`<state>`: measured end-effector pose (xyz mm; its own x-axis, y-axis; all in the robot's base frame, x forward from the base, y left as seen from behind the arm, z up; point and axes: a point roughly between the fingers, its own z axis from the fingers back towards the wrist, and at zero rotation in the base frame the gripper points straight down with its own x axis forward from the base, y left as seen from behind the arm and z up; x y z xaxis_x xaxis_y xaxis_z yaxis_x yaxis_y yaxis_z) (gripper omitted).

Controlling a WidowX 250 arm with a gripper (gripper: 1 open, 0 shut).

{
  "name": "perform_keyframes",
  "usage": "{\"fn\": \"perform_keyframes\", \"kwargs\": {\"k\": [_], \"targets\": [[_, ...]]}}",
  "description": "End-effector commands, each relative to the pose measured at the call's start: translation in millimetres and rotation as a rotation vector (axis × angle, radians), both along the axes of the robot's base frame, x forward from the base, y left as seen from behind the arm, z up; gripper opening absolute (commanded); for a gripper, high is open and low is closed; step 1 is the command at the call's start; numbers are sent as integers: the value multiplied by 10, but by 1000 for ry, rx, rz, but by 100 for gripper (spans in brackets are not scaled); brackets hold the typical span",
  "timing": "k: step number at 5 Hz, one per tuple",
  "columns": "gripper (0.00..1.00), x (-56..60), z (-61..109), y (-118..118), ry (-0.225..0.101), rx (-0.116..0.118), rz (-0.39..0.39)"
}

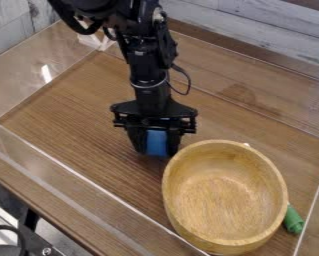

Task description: Put the blue block in the brown bowl

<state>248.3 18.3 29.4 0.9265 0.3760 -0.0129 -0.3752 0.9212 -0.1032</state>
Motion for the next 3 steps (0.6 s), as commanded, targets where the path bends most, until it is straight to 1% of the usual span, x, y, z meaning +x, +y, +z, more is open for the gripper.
{"fn": "perform_keyframes", "kwargs": {"k": [1,3], "targets": [[0,90,131,14,-54,18,-23],[0,95,160,28,-60,30,-48]]}}
